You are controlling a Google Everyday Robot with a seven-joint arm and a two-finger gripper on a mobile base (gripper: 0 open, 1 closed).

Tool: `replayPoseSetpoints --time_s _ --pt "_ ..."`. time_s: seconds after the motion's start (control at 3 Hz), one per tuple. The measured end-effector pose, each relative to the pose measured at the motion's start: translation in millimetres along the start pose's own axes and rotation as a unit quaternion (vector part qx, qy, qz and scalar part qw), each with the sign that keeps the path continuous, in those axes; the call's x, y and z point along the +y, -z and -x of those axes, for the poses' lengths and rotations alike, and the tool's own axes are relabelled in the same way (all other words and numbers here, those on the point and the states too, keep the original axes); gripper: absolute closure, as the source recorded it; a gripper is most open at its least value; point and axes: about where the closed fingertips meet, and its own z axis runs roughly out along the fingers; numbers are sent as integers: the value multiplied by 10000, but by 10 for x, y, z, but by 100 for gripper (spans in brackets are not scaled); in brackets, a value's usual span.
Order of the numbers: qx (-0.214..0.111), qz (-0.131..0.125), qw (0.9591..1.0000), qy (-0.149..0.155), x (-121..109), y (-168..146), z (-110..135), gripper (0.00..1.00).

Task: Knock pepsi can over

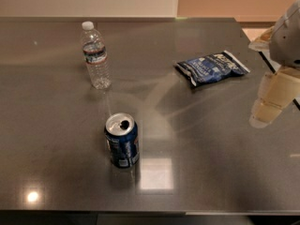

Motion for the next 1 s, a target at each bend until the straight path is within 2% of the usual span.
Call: replayPoseSetpoints --time_s 0.33,0.67,1.0 --pt "-357 142 9992 114 55 -127 232 0" --pt "-753 303 9965 175 124 -274 439 0" --pt "-1172 675 9906 215 234 -514 677 0"
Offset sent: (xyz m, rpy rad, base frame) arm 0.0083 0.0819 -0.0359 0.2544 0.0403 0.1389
